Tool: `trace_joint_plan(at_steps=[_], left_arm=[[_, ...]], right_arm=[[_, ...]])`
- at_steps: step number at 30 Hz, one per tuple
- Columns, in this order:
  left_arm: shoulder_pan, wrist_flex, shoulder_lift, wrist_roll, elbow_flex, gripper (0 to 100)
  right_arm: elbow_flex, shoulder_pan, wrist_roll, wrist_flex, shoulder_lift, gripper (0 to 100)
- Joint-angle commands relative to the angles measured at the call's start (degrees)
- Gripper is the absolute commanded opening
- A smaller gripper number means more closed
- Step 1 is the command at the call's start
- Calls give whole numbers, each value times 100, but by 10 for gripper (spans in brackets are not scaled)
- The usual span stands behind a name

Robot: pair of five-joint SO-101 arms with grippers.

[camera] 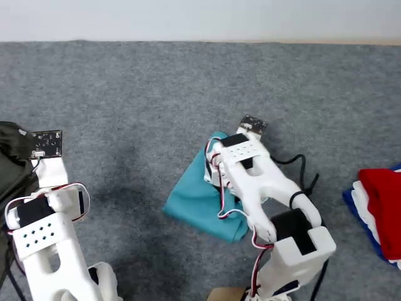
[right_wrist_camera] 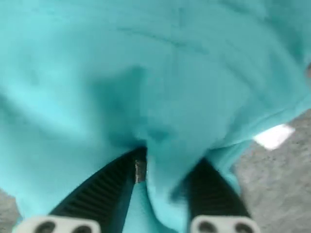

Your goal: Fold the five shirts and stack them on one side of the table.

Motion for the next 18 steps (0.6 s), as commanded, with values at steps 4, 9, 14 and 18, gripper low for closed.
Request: trace_joint_plan(at_steps=[4, 9, 14, 18], left_arm=[[-9, -105, -114, 44, -66, 4], [-9, -97, -114, 44, -75, 4], [-9, -114, -114, 44, -75, 4], [-9, -132, -114, 44, -75, 4]], right_arm=[[-316, 435, 273, 514, 136, 9], [-941, 831, 607, 1499, -532, 9], [-1231, 1191, 1125, 2009, -1560, 9], [-1222, 1297, 1424, 2097, -2413, 9]])
